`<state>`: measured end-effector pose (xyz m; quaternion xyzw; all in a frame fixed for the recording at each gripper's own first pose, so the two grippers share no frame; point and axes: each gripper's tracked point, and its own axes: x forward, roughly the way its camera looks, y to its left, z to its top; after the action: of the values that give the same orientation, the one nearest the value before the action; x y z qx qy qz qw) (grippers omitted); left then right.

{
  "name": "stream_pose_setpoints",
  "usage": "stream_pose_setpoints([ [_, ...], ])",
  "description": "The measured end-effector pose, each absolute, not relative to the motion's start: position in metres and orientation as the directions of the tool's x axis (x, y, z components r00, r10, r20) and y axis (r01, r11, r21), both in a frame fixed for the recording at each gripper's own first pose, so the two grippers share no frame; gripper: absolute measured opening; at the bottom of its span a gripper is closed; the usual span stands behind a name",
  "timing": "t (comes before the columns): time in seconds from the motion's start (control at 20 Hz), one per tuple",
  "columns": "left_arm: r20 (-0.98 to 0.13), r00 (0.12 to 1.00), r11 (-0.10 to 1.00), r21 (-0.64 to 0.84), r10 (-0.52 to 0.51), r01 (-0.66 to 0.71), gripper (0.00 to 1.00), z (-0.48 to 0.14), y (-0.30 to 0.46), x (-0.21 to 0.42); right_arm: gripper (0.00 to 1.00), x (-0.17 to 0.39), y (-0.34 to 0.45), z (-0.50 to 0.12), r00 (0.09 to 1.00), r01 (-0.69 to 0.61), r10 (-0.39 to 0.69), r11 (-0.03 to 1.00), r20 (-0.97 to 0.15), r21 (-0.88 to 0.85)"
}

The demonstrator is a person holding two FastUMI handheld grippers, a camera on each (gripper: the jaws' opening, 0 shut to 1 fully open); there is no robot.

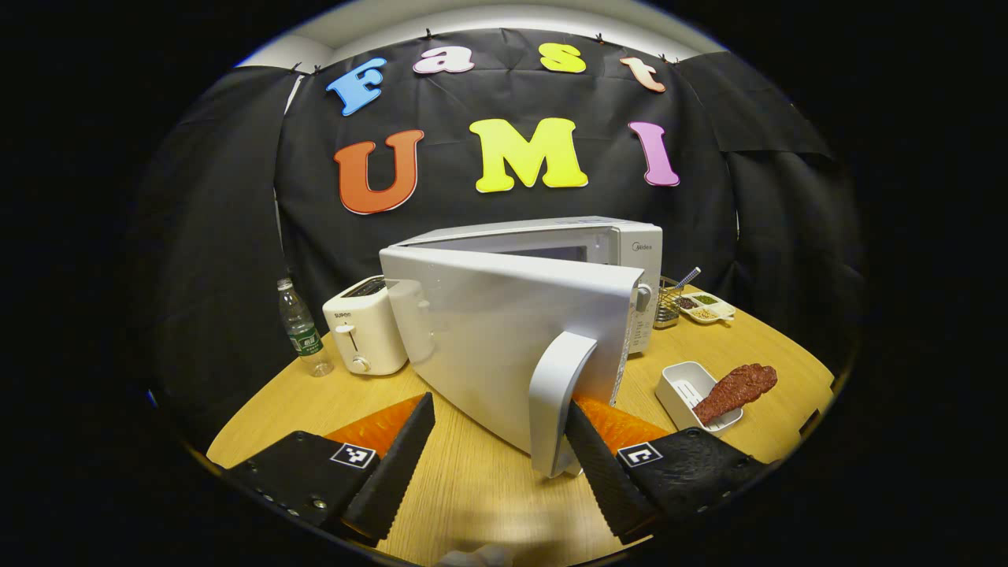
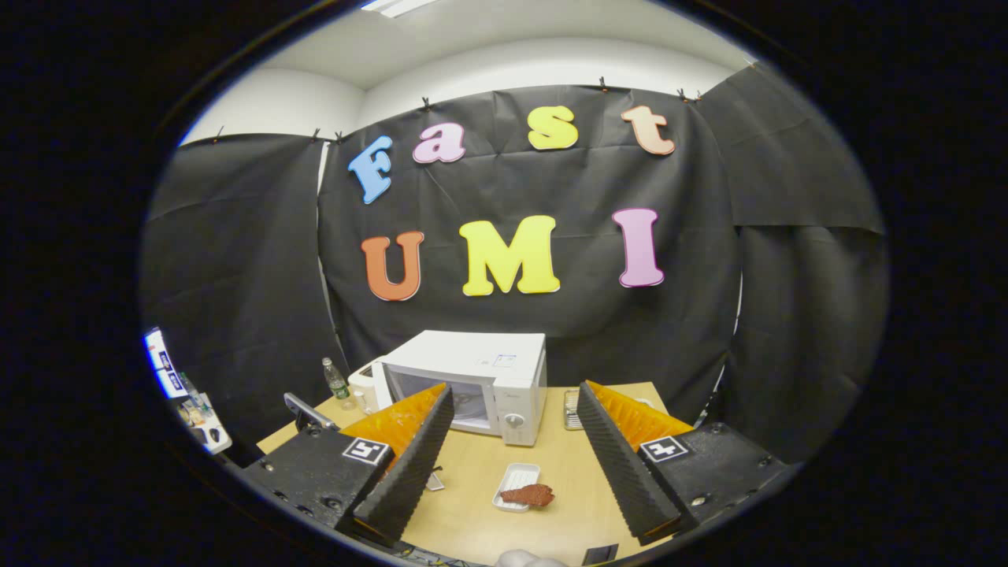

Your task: Open the microwave oven with the left hand, put the food in, and close the microwave oven.

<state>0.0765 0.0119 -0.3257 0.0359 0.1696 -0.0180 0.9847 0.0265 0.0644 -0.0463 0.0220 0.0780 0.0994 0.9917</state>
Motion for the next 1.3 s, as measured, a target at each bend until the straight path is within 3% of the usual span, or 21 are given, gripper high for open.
stream_pose_setpoints([
  [0.05, -0.334, 0.942, 0.997, 0.061, -0.017, 0.040, 0.95, -0.324, 0.020, 0.070, 1.00, 0.026, 0.069, -0.048, 0.965, -0.201, 0.209, 0.977, -0.156, 0.063],
  [0.1, -0.335, 0.942, 0.998, 0.053, -0.014, 0.034, 0.95, -0.321, 0.026, 0.065, 0.92, 0.026, 0.076, -0.050, 0.962, -0.212, 0.220, 0.975, -0.160, 0.069],
  [0.65, -0.376, 0.921, 0.994, 0.021, 0.107, -0.107, 0.96, -0.321, 0.136, 0.015, 0.92, 0.021, 0.140, -0.067, 0.923, -0.315, 0.334, 0.941, -0.192, 0.126],
  [0.95, -0.381, 0.918, 0.993, -0.001, 0.107, -0.116, 0.95, -0.322, 0.164, 0.004, 0.92, 0.018, 0.151, -0.071, 0.920, -0.319, 0.336, 0.941, -0.203, 0.113],
  [1.3, -0.377, 0.903, 0.978, 0.034, 0.205, -0.208, 0.95, -0.321, 0.220, -0.011, 0.92, 0.027, 0.146, -0.089, 0.925, -0.294, 0.309, 0.951, -0.223, 0.096],
])
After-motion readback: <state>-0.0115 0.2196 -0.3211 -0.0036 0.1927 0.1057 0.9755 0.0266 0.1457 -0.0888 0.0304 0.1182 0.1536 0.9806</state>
